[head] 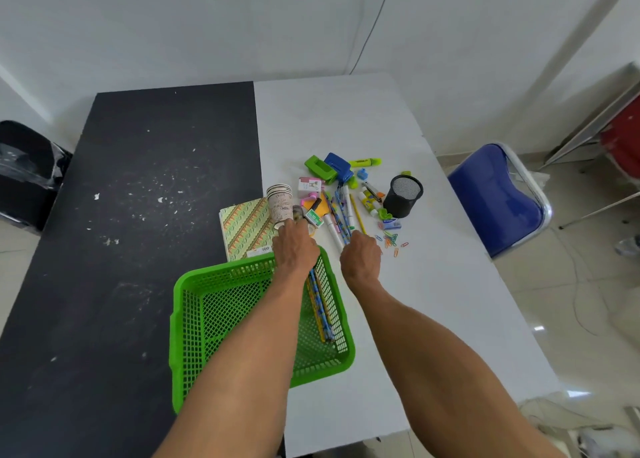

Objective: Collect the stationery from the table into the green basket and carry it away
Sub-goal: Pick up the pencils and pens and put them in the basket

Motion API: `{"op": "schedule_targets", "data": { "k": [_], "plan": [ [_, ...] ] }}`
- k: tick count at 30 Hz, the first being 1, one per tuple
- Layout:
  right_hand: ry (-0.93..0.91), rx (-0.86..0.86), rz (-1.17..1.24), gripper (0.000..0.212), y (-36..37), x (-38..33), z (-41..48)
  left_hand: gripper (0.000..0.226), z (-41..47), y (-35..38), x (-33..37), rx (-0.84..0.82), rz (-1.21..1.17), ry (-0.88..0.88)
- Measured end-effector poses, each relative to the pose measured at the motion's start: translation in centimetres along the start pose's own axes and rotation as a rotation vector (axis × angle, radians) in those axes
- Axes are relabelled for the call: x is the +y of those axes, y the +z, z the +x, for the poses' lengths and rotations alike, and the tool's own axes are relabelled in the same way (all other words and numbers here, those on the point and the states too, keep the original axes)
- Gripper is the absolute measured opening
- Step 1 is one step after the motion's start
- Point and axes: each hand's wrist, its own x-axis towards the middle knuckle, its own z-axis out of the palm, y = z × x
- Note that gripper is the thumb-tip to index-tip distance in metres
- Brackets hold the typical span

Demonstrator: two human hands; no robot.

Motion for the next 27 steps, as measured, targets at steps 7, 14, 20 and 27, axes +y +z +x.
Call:
{"op": "schedule_targets", "data": {
  "k": [7,14,20,27],
  "plan": [
    [-0.021,-0.130,-0.059,0.023,1.1,4.0,6.4,0.031,3.6,3.3,2.2,-0.030,0.018,-0.011],
    [-0.068,-0.199,-0.114,0.028,2.9,5.4,12.3,0.034,6.8,6.0,3.4,-0.063,0.028,-0.035],
    [-0.034,-0.241,-0.188,0.039,3.1,5.5,13.6,0.029,7.5,6.7,3.7,-0.070,0.077,-0.095],
    [-0.019,-0.213,-0.125,0.024,1.7,5.7,12.8,0.030,6.8,5.6,3.9,-0.044,0.063,-0.120]
  ]
}}
